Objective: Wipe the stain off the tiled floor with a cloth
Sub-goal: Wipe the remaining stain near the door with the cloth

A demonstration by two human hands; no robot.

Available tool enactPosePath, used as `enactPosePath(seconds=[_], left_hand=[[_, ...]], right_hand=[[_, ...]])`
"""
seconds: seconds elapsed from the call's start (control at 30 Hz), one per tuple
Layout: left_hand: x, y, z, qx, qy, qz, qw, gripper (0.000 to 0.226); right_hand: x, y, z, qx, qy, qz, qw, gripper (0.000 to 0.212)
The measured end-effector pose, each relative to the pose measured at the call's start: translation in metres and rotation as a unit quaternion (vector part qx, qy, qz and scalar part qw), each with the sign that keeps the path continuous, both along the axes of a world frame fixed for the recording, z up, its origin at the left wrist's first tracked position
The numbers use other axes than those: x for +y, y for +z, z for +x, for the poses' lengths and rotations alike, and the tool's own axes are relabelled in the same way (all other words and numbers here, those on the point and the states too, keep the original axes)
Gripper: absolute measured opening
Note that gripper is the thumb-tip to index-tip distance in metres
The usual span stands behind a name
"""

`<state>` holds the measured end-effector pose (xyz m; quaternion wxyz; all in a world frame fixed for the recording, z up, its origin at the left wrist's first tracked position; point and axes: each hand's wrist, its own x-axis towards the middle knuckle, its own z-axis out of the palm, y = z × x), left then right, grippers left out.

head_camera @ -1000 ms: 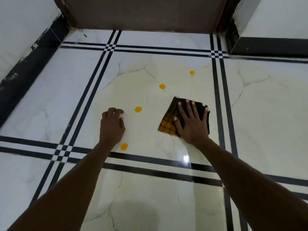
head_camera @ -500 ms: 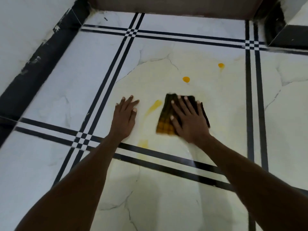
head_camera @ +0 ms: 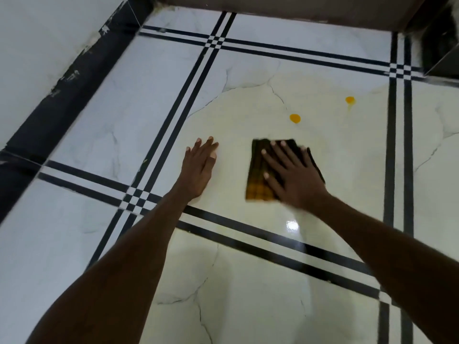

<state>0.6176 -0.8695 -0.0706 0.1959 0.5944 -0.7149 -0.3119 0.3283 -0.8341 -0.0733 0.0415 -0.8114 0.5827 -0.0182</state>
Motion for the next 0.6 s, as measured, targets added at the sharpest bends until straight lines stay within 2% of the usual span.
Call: enactPosePath(seconds=[0.07, 0.1, 0.2, 0.27, 0.33, 0.4, 0.47, 0.53, 0.6], left_hand=[[-0.001, -0.004, 0.0, -0.005, 0.002, -0.007, 1.0, 0.061], [-0.001, -0.004, 0.0, -0.009, 0.002, -0.011, 1.0, 0.06], [-0.002, -0.001, 0.001, -0.012, -0.007, -0.012, 1.0, 0.06], [-0.002, -0.001, 0.001, -0.014, -0.005, -0.01, 1.0, 0.059], [0.0, -0.005, -0.004, -0.041, 0.008, -0.022, 0.999, 0.057], [-0.001, -0.009, -0.016, -0.084, 0.033, -0.066, 0.994, 0.052], [-0.011, -0.01, -0.035, -0.104, 0.051, -0.115, 0.987, 0.049], [-0.028, -0.011, -0.06, -0.1, 0.048, -0.108, 0.988, 0.047], [-0.043, -0.017, -0.088, -0.136, 0.057, -0.1, 0.984, 0.051]], right_hand=[[-0.029, 0.0, 0.044, -0.02, -0.073, 0.005, 0.997, 0.067], [-0.027, 0.001, 0.069, -0.028, -0.066, 0.007, 0.997, 0.068], [0.029, -0.001, 0.103, -0.017, 0.075, 0.006, 0.997, 0.064], [0.072, 0.003, 0.08, -0.022, 0.158, 0.025, 0.987, 0.062], [0.092, 0.003, 0.027, -0.018, 0.175, 0.041, 0.984, 0.063], [0.079, 0.006, -0.034, -0.007, 0.125, 0.036, 0.992, 0.063], [0.039, 0.006, -0.078, -0.005, 0.021, 0.031, 0.999, 0.062], [-0.014, 0.007, -0.095, -0.021, -0.087, 0.026, 0.996, 0.069], [-0.067, 0.004, -0.091, -0.038, -0.161, 0.038, 0.985, 0.075]])
